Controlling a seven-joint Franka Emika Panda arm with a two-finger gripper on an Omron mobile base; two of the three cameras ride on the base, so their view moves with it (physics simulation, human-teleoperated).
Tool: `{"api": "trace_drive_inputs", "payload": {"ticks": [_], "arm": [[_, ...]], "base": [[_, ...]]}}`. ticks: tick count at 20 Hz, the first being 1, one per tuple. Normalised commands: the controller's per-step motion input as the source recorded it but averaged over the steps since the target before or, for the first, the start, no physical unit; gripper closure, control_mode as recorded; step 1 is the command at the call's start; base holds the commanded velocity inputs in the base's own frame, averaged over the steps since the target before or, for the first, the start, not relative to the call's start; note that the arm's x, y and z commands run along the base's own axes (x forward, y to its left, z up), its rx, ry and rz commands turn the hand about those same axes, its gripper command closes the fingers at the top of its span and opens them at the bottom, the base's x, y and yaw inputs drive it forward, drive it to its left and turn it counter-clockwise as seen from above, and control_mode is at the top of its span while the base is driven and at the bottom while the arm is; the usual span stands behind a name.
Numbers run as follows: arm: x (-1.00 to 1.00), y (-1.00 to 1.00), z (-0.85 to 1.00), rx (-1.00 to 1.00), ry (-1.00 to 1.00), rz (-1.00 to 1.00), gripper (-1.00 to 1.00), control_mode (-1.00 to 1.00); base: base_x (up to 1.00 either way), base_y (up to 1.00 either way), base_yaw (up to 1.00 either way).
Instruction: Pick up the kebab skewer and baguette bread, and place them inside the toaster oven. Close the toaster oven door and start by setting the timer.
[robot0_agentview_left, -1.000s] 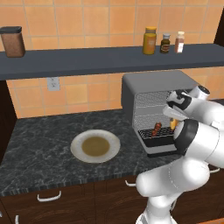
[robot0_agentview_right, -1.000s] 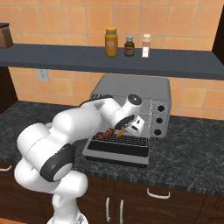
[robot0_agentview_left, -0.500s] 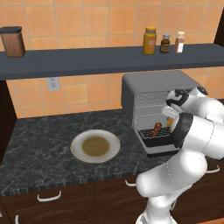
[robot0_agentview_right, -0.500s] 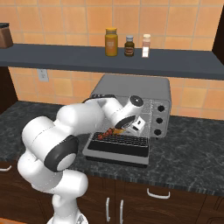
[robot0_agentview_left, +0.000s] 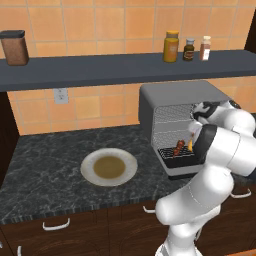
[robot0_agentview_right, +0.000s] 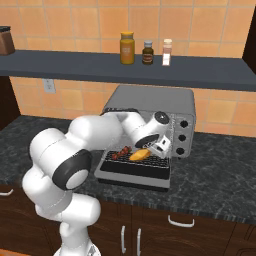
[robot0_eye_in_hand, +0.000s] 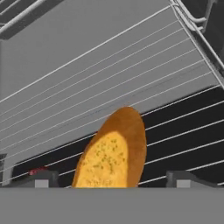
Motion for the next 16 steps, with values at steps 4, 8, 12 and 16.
{"api": "trace_drive_inputs", "payload": {"ticks": [4, 8, 12, 16], "arm": [[-0.05, -0.26, 0.13, 0.0, 0.0, 0.0, -1.0, -1.0], [-0.48, 0.32, 0.18, -0.03, 0.04, -0.01, -1.0, -1.0], [-0.51, 0.58, 0.04, -0.13, 0.2, 0.0, -1.0, -1.0], [-0.49, 0.4, -0.09, -0.18, 0.19, 0.0, -1.0, -1.0]], "base": [[0.0, 0.0, 0.0], [0.0, 0.0, 0.0], [0.0, 0.0, 0.0], [0.0, 0.0, 0.0]]}}
